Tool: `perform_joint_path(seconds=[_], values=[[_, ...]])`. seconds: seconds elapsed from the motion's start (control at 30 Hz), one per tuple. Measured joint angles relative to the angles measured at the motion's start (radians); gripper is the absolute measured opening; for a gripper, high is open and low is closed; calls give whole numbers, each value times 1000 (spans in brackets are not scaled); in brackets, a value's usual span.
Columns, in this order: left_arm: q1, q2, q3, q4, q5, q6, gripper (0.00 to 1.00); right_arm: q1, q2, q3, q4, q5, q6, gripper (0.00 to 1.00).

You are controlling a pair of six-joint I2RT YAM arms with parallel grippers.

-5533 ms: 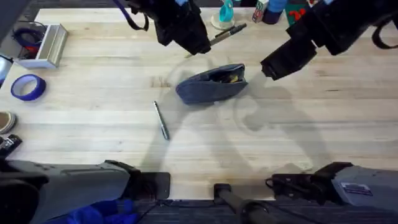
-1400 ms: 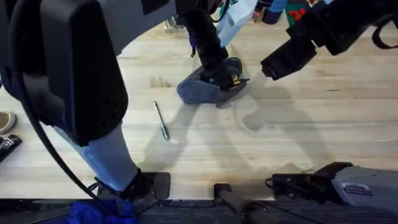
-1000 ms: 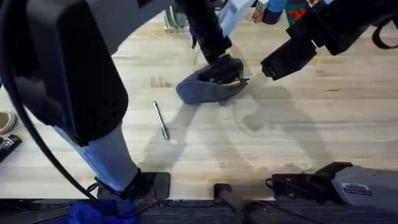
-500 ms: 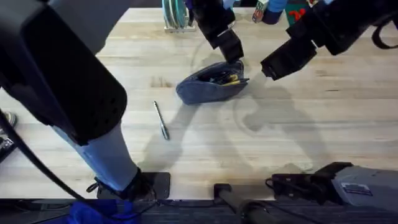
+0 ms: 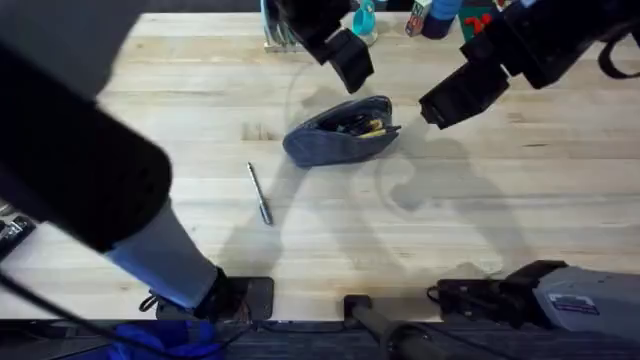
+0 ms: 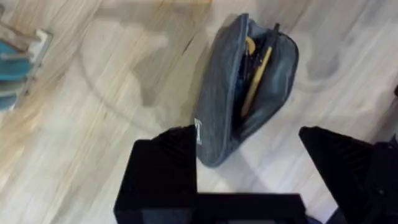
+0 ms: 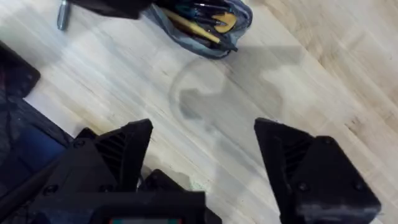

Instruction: Unzip the bag, pick up the pens from the table one at a time and place them inside, then zip the bag closed.

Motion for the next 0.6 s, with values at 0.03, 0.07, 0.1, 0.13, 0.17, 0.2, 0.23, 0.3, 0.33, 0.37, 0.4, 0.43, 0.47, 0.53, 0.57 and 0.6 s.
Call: perform_joint_path(seconds=[0.03, 0.07, 0.1, 0.13, 0.17, 0.2, 0.23, 0.3, 0.33, 0.37, 0.4, 0.43, 0.47, 0.53, 0.57, 0.6], values=[[6, -14, 0, -12, 0, 0, 997, 0, 0, 0, 0, 0, 0, 995], [11, -26, 0, -23, 0, 0, 997, 0, 0, 0, 0, 0, 0, 995], [17, -38, 0, -34, 0, -1, 997, 0, 0, 0, 0, 0, 0, 996], [21, -48, 0, -41, 0, -3, 997, 0, 0, 0, 0, 0, 0, 996], [25, -55, 0, -46, 0, -3, 997, 0, 0, 0, 0, 0, 0, 996], [28, -63, 0, -52, 0, -3, 997, 0, 0, 0, 0, 0, 0, 996], [30, -68, 0, -55, 0, -3, 997, 0, 0, 0, 0, 0, 0, 996], [33, -78, 0, -59, 0, -7, 997, 0, 0, 0, 0, 0, 0, 996], [34, -82, 0, -59, -4, -11, 997, 0, 0, 0, 0, 0, 0, 996], [35, -88, -1, -59, -8, -17, 997, 0, 0, 0, 0, 0, 0, 996], [37, -96, -4, -58, -14, -22, 997, 0, 0, 0, 0, 0, 0, 996], [38, -106, -10, -57, -18, -26, 997, 0, 0, 0, 0, 0, 0, 996], [41, -123, -26, -55, -20, -31, 997, 0, 0, 0, 0, 0, 0, 995], [48, -160, -67, -49, -26, -42, 997, 0, 0, 0, 0, 0, 0, 996], [52, -182, -92, -42, -30, -48, 997, 0, 0, 0, 0, 0, 0, 996], [55, -204, -119, -31, -35, -56, 997, 0, 0, 0, 0, 0, 0, 995]])
